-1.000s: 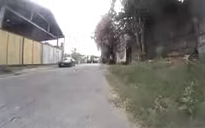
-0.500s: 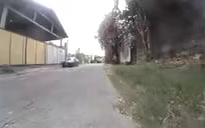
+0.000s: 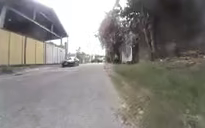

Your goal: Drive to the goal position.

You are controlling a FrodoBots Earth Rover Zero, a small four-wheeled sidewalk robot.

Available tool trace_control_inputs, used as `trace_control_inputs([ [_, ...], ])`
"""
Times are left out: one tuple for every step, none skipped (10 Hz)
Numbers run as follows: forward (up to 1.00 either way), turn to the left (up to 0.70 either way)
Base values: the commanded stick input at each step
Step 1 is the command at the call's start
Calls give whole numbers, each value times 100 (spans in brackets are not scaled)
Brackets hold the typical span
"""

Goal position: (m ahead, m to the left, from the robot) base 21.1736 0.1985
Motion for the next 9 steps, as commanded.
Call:
trace_control_inputs([
  [50, 0],
  [50, 0],
  [50, 0],
  [50, 0],
  [50, 0],
  [50, 0],
  [50, 0],
  [50, 0],
  [50, 0],
])
